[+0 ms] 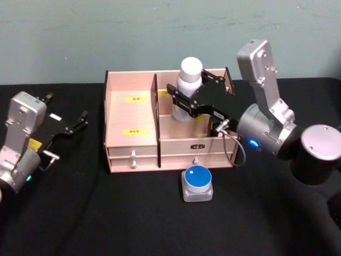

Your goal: Pick up the facial cleanser and watermelon frost from the table and place them into the tiered storage box.

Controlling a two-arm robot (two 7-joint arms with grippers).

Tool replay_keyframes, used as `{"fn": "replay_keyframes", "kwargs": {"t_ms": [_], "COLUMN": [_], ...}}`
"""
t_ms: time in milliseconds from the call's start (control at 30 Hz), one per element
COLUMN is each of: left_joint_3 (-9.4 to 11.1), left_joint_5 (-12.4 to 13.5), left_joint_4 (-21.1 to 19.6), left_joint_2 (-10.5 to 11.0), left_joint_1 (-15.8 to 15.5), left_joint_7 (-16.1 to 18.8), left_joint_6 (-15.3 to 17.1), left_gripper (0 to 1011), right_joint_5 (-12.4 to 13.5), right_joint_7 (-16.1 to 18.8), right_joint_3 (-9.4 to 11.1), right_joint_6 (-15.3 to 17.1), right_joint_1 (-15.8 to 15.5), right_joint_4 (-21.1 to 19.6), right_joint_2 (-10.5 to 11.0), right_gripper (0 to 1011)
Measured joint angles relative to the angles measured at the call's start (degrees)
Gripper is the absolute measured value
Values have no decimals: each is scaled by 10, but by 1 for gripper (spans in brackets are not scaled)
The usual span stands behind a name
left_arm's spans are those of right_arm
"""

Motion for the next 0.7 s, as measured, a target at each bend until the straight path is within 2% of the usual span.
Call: {"fn": "replay_keyframes", "kwargs": {"t_ms": [333, 700], "left_joint_3": [0, 0], "left_joint_5": [0, 0], "left_joint_4": [0, 0], "left_joint_2": [0, 0], "left_joint_1": [0, 0], "left_joint_7": [0, 0], "left_joint_6": [0, 0], "left_gripper": [1001, 1001], "right_joint_5": [-17, -26], "right_joint_7": [-5, -5], "right_joint_3": [-9, -9], "right_joint_6": [-9, -14], "right_joint_1": [51, 73], "right_joint_4": [80, 121], "right_joint_2": [-36, -53], "right_gripper": [591, 591]}}
